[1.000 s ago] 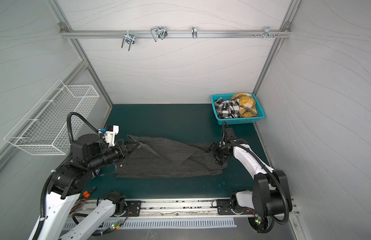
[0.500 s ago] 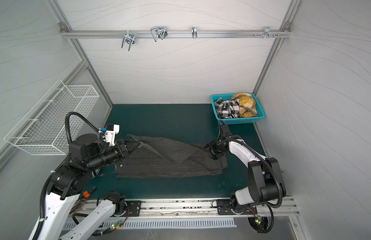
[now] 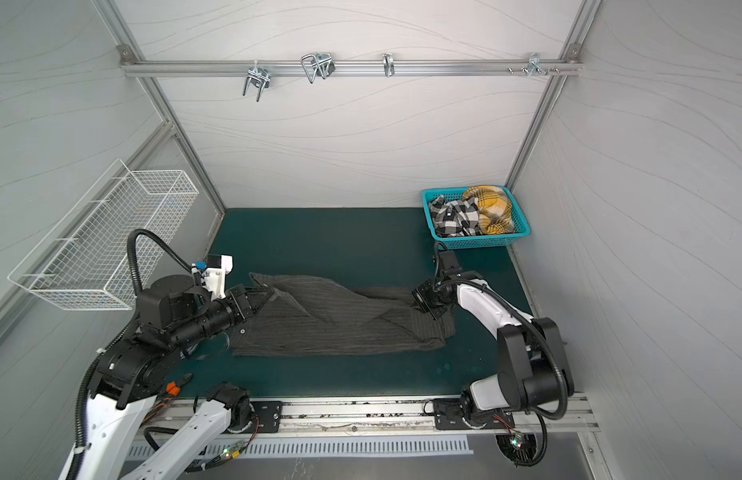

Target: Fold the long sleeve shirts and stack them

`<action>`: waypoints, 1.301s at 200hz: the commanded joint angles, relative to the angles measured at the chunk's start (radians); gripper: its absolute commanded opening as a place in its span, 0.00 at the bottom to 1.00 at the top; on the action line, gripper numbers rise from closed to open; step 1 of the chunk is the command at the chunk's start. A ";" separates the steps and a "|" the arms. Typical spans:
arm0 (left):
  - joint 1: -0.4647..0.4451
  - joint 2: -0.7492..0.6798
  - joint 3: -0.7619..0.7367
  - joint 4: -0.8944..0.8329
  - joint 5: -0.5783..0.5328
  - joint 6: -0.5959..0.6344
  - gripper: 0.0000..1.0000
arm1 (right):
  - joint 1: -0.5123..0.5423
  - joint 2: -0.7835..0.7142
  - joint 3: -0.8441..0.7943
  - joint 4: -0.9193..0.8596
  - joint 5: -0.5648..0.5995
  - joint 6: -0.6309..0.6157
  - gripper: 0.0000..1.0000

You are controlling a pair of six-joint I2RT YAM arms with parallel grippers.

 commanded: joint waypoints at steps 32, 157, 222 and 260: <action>0.003 -0.057 -0.033 0.042 0.002 -0.034 0.00 | -0.094 -0.107 -0.043 -0.120 -0.020 -0.154 0.00; 0.177 0.622 -0.195 0.349 -0.281 0.090 0.00 | -0.096 0.322 0.087 0.033 -0.049 -0.199 0.00; 0.246 0.682 -0.232 0.368 -0.284 0.052 0.00 | -0.081 0.428 0.182 0.052 -0.070 -0.183 0.00; 0.248 0.662 -0.264 0.305 -0.340 0.037 0.00 | -0.074 0.449 0.189 0.062 -0.086 -0.175 0.04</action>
